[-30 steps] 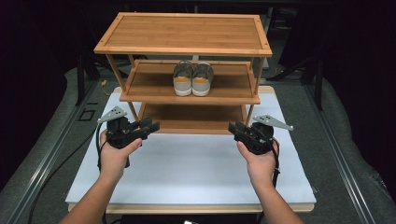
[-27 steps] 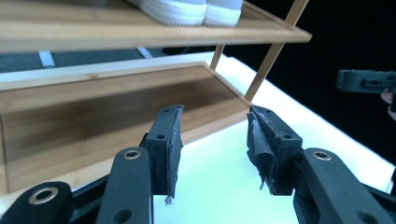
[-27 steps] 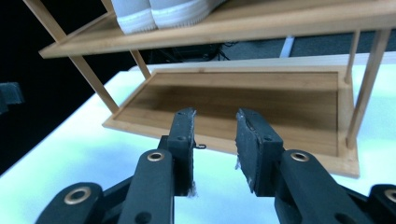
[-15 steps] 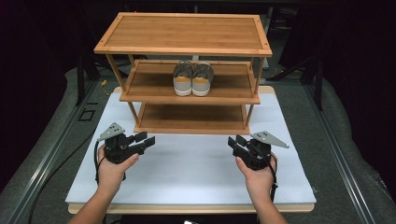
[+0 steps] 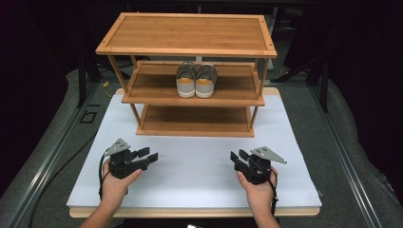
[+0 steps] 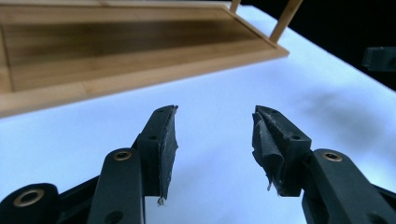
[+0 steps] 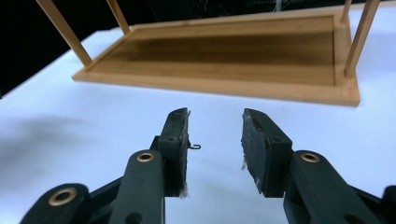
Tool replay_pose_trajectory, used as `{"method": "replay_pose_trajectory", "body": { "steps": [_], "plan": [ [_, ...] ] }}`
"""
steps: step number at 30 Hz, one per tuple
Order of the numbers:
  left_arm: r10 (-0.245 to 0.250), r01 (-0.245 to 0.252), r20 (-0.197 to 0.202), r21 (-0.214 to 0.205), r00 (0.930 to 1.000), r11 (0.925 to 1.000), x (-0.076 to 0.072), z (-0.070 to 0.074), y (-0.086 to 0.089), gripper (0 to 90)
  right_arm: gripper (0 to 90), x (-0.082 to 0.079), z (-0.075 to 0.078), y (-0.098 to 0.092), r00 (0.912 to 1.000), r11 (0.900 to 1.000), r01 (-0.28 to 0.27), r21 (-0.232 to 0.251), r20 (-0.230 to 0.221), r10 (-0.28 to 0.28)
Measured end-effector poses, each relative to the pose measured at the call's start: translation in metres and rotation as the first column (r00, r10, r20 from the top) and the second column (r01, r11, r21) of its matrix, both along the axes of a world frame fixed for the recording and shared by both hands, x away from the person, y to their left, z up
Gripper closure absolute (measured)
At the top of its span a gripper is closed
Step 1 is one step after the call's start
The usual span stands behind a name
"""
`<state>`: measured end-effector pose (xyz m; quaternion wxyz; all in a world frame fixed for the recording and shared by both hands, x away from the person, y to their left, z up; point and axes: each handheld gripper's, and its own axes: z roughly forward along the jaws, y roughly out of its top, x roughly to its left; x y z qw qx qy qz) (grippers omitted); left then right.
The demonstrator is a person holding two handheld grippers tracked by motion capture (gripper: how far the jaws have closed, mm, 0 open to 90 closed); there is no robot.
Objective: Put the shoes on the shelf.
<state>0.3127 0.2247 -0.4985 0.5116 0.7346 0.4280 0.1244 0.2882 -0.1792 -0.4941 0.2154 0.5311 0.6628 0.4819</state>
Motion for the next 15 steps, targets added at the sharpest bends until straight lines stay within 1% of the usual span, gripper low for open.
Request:
{"method": "replay_pose_trajectory", "body": {
  "steps": [1, 2, 3, 4, 5, 8, 9, 11, 13, 15],
  "plan": [
    [-0.004, 0.004, -0.001, 0.007, 1.0000, 1.0000, 0.000, -0.002, -0.001, 49.5, 61.0, 0.000, -0.003, 0.001, 1.0000, 0.9999, 0.003, -0.010, 0.002, -0.003],
    [-0.006, 0.006, 0.001, 0.013, 1.0000, 0.9999, -0.001, -0.004, -0.001, 49.4, 61.0, 0.000, -0.005, 0.003, 0.9997, 0.9991, 0.022, -0.037, -0.006, -0.022],
    [-0.007, 0.007, -0.002, 0.017, 1.0000, 0.9998, -0.001, -0.005, -0.002, 49.3, 60.9, 0.000, -0.007, 0.004, 0.9997, 0.9985, 0.024, -0.049, -0.006, -0.024],
    [-0.008, 0.008, -0.003, 0.019, 1.0000, 0.9998, -0.001, -0.007, -0.002, 49.2, 60.8, 0.000, -0.009, 0.004, 1.0000, 0.9994, -0.007, -0.033, -0.006, 0.006],
    [-0.009, 0.009, -0.001, 0.021, 1.0000, 0.9997, -0.001, -0.009, -0.002, 49.0, 60.8, 0.000, -0.010, 0.004, 0.9996, 0.9992, -0.029, -0.028, -0.005, 0.029],
    [-0.003, 0.003, -0.013, 0.023, 0.9999, 0.9997, 0.000, -0.016, -0.002, 48.4, 60.8, 0.000, -0.016, 0.007, 0.9999, 0.9981, -0.008, -0.062, -0.007, 0.007],
    [0.003, -0.002, -0.017, 0.024, 0.9999, 0.9997, 0.001, -0.019, -0.002, 48.0, 60.8, 0.000, -0.019, 0.007, 0.9999, 0.9983, -0.008, -0.058, -0.006, 0.008],
    [0.007, -0.006, -0.025, 0.036, 0.9997, 0.9993, 0.001, -0.023, -0.003, 47.7, 60.8, 0.001, -0.024, 0.008, 0.9997, 0.9981, -0.018, -0.058, -0.020, 0.017],
    [0.006, -0.005, -0.035, 0.037, 0.9994, 0.9993, 0.002, -0.026, -0.004, 47.7, 60.7, 0.002, -0.028, 0.009, 0.9991, 0.9978, -0.028, -0.060, -0.032, 0.026],
    [0.002, -0.001, -0.038, 0.045, 0.9993, 0.9990, 0.001, -0.029, -0.006, 47.7, 60.7, 0.003, -0.032, 0.010, 0.9992, 0.9967, -0.025, -0.077, -0.034, 0.022]
  ]
}}
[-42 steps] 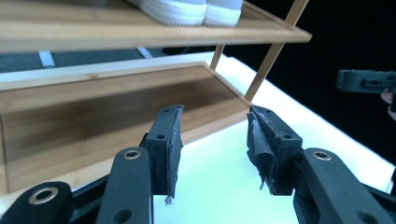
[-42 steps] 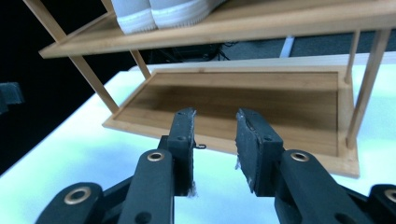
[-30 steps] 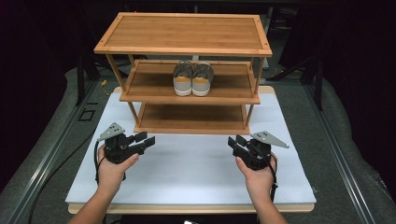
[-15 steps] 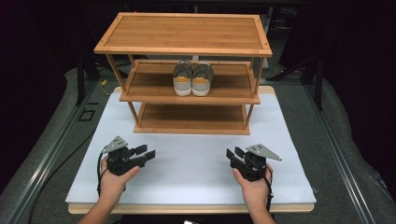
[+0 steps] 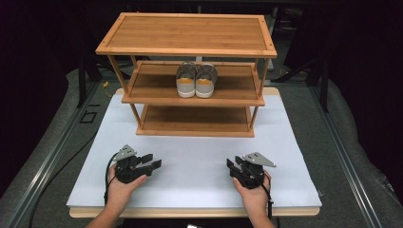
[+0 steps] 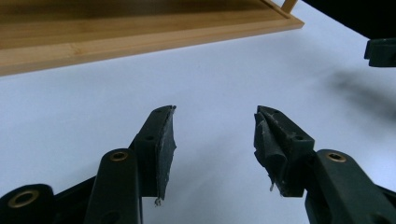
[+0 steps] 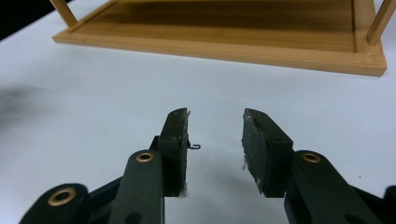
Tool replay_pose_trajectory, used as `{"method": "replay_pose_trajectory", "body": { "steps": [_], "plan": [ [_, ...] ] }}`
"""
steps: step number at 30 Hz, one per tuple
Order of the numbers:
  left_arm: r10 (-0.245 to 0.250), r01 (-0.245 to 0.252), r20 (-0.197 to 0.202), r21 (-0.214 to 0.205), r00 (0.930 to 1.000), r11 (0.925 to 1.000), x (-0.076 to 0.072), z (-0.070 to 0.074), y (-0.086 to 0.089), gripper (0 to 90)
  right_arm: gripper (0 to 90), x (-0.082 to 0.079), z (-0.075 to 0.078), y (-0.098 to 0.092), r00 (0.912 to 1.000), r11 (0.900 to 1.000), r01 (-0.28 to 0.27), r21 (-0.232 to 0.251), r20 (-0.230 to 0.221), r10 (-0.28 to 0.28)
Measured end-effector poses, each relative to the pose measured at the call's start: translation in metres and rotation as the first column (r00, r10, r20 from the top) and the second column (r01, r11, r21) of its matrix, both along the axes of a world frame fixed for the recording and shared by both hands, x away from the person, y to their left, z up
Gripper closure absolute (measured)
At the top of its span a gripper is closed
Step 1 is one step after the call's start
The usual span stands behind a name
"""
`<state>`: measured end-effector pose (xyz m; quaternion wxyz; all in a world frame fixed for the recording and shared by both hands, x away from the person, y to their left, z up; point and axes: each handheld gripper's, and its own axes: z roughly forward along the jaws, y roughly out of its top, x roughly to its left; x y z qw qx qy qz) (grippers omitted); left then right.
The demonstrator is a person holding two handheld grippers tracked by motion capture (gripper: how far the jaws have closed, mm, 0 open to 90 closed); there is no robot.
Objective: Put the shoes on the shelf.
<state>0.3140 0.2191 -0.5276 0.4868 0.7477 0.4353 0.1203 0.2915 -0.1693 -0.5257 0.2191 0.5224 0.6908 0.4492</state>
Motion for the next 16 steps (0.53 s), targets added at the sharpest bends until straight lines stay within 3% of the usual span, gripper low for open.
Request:
{"method": "replay_pose_trajectory", "body": {
  "steps": [6, 16],
  "plan": [
    [0.004, -0.003, -0.016, 0.034, 0.9999, 0.9994, 0.001, -0.008, -0.002, 47.8, 60.5, 0.003, -0.010, 0.004, 0.9985, 0.9997, -0.022, -0.012, -0.050, 0.021],
    [-0.010, 0.013, -0.045, 0.065, 0.9989, 0.9978, 0.002, -0.014, -0.009, 46.7, 59.1, 0.002, -0.011, 0.013, 0.9975, 0.9983, -0.050, -0.031, -0.051, 0.049]
  ]
}}
